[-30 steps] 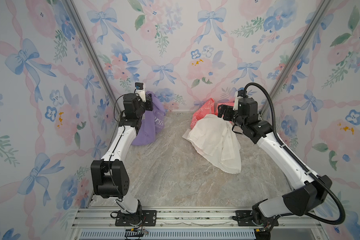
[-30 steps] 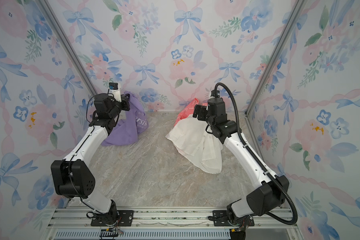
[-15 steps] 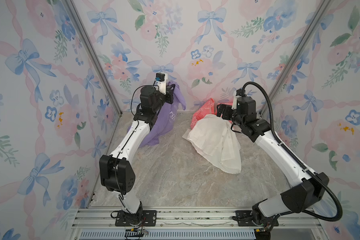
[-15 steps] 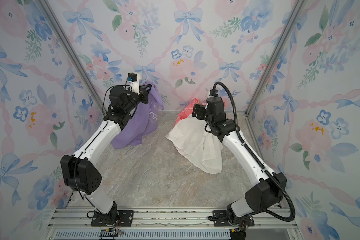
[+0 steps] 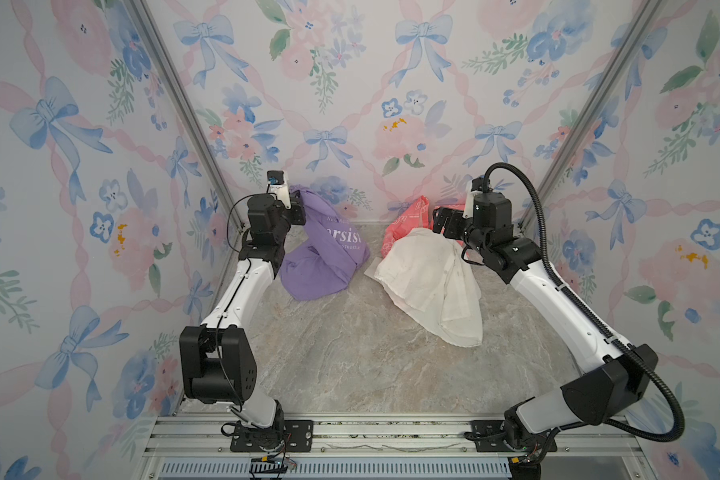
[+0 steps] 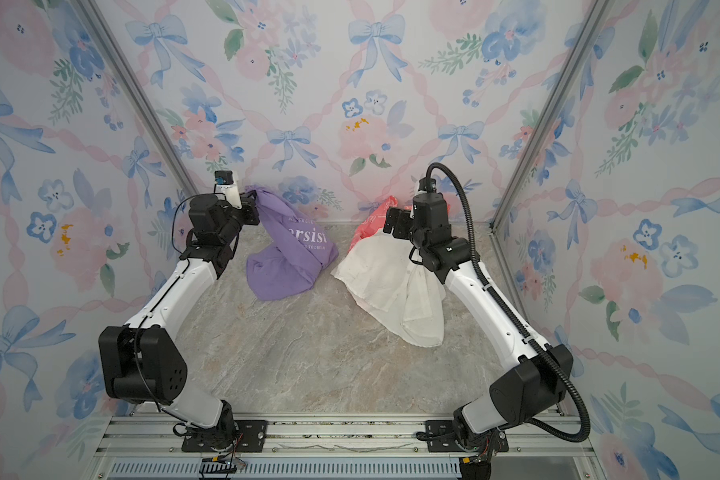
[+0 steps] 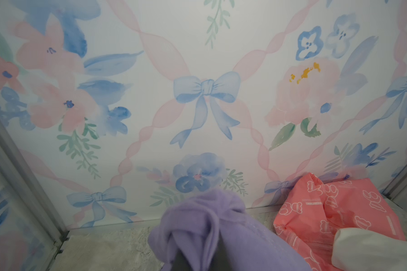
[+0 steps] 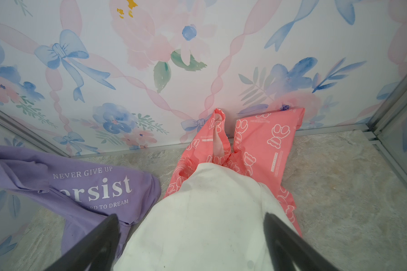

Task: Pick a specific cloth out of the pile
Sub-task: 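Lower the lavender shirt onto the table and open the left gripper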

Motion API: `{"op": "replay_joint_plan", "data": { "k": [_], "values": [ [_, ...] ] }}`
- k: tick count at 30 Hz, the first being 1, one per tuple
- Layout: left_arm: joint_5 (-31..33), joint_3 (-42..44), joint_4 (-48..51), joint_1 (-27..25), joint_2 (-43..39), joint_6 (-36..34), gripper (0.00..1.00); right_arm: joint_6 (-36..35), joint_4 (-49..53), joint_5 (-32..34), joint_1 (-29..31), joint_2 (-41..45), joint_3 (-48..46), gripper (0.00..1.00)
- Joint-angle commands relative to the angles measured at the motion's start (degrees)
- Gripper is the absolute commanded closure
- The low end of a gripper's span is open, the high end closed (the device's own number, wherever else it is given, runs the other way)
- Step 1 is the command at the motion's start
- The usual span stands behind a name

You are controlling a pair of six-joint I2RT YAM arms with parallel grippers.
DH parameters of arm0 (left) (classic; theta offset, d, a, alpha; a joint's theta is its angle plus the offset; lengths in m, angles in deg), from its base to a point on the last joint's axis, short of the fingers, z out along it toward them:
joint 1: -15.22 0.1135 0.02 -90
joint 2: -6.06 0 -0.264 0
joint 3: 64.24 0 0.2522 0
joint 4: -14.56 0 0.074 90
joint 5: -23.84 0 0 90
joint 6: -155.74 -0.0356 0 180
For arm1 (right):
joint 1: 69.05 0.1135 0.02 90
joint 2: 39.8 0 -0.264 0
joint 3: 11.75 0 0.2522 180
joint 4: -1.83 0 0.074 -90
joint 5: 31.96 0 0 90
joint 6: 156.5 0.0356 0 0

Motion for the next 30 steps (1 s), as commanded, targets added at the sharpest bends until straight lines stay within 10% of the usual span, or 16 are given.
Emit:
{"op": "replay_joint_plan", "data": {
  "k": [1,17,25,30],
  "values": [
    [4.5,4.9,-4.6,1.9,-4.7,2.2,1.00,-0.6,0.7,-0.9,0.0,-0.8,1.5,0.03],
    [11.6,20.1,-1.3,8.3,-11.4,4.4,1.00,-0.4,1.5,-3.0,-0.2,-2.6,3.1,0.03],
    [15.2,22.6,0.0,10.3,-13.5,7.1,0.31,-0.4,1.3,-2.7,-0.2,-1.6,2.1,0.03],
    [17.7,23.4,-0.1,11.1,-15.6,7.7,0.11,-0.5,0.8,-2.0,-0.2,-0.3,0.6,0.03]
  ]
}}
